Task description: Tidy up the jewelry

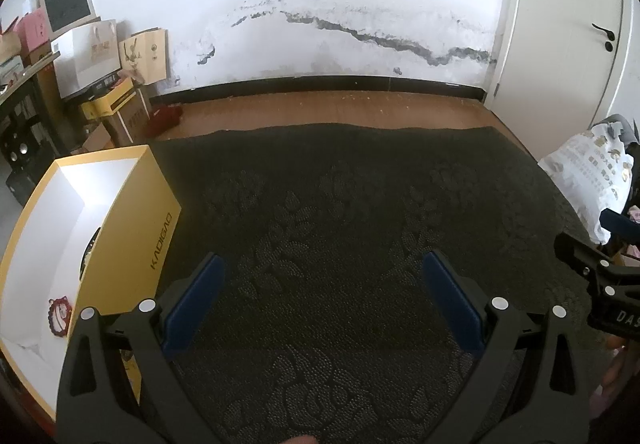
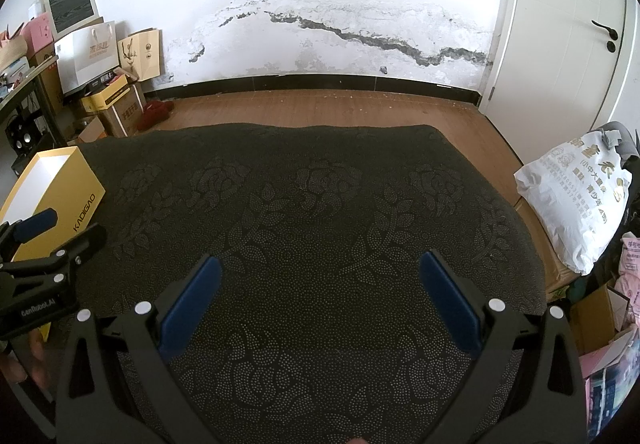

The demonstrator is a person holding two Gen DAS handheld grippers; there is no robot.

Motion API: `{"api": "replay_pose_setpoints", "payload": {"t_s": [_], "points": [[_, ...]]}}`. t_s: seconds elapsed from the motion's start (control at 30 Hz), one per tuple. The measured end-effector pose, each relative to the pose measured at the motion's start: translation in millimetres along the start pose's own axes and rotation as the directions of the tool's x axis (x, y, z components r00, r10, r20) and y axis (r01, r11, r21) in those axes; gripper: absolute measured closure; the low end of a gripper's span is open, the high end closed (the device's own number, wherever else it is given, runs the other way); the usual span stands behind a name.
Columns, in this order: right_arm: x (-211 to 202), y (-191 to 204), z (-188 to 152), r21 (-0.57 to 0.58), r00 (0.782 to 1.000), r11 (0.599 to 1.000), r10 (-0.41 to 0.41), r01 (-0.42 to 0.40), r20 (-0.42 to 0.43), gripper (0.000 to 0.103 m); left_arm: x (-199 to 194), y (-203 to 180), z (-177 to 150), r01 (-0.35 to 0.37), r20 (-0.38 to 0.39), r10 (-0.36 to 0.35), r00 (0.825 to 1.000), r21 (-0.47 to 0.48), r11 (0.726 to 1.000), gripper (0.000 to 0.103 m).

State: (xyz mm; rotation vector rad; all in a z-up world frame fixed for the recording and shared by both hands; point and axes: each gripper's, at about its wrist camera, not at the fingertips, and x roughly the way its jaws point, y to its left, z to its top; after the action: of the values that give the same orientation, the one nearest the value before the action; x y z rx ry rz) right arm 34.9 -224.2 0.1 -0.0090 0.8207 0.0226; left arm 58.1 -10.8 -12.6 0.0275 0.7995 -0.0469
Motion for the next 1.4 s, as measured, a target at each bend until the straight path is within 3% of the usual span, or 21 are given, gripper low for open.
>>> {"api": "replay_pose_setpoints", "payload": {"t_s": [1.2,1.4], "points": [[-0.1,1.4,3.8,-0.008,1.000,1.000,0.000,0.000,-0.001,0.007,-3.8,0.9,-0.6,-0.017,0.012,0.017,1.000,0.016,1.000,0.006],[0.2,1.1,3.8,-0.009,1.000,1.000,0.000,0.000,-0.001,0.007,-1.3,1.7,0.5,0.028,-0.009,-0.028,1.000,-0.005,1.000,0.006]]}}
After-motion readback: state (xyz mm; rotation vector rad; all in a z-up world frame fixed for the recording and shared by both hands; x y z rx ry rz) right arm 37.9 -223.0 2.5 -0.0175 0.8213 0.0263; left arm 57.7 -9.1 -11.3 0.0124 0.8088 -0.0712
